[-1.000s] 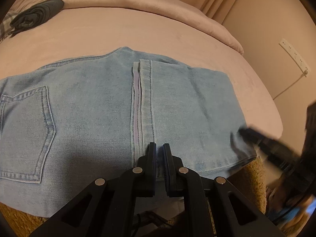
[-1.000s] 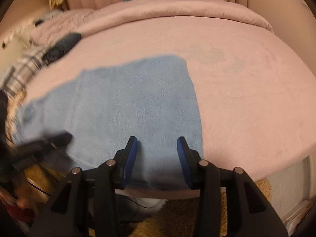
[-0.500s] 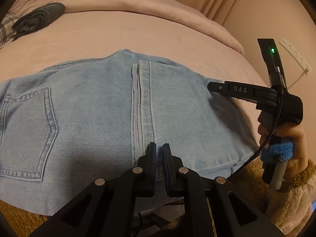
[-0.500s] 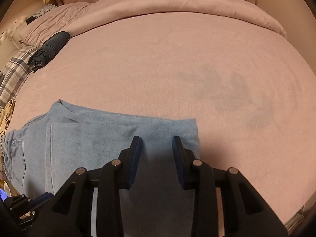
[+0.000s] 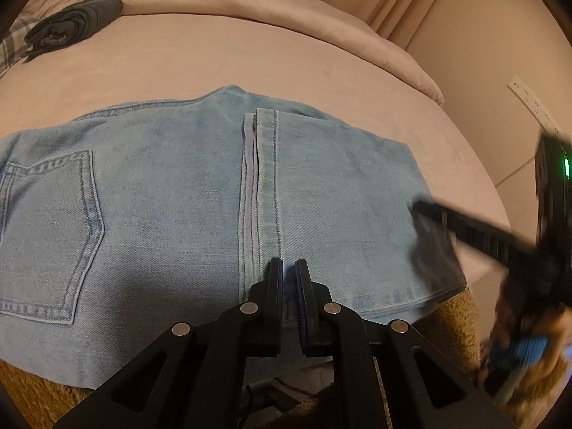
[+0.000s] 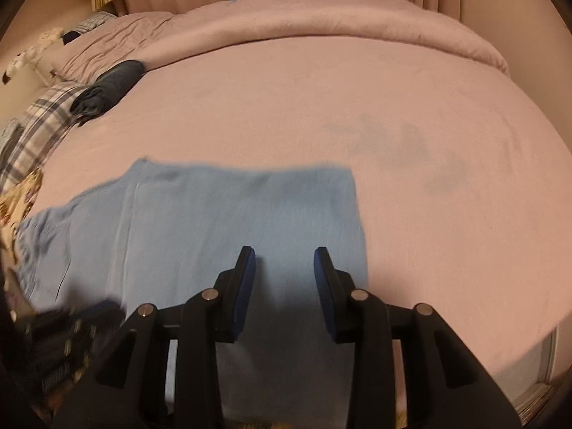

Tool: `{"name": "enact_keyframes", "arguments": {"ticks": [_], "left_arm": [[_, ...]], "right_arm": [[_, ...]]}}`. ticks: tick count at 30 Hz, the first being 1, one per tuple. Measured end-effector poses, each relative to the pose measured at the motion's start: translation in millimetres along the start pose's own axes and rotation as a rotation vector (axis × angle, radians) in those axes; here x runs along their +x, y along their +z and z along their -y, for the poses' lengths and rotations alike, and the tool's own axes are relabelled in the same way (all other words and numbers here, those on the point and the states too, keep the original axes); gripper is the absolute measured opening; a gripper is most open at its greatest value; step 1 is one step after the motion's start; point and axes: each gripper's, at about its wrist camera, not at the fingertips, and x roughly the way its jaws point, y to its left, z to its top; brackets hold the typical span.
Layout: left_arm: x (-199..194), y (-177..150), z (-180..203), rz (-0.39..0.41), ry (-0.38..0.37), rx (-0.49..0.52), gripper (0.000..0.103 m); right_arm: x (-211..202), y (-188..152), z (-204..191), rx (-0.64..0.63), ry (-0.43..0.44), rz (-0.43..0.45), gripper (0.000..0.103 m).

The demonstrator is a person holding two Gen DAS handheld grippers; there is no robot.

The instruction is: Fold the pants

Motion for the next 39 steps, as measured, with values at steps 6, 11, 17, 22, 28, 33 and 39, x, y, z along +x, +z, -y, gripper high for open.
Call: {"name": "enact_keyframes", "arguments": {"ticks": [6,11,17,22,28,33,39], "left_arm": [[-1,1,-4,-0.005,-0.008,-0.006,0.011],[-1,0,-5,-0.001,-0.006,0.002,0.011],[0,1,-4,-0.001,-0.007,-0.002,0.011],[0,0,-3,0.0,-0.005,0.0,0.011],[-1,0,-5,0.0,-0.003,-0.003,0.011],[0,0,-4,0.001,0.003,0.001,0.011],[0,1,-4,-0.001,0.0,-0.009,0.011]], "right_arm": [[-4,-36,3,-0.016,-0.017,0.002,0.035],[0,-38,9,0.034,0.002,0.022,0.035],[-1,-43,2,0.022,-0.018,0.035,0.035],[-2,-45,3,0.019,-0.019,0.04,0.035],[-2,-45,4,0.017,-0.018,0.044,0.036],[-3,-47,1,0.013,-0.024,0.046,0.036],[-3,-47,1,0.012,-0.025,0.048,0.036]]}}
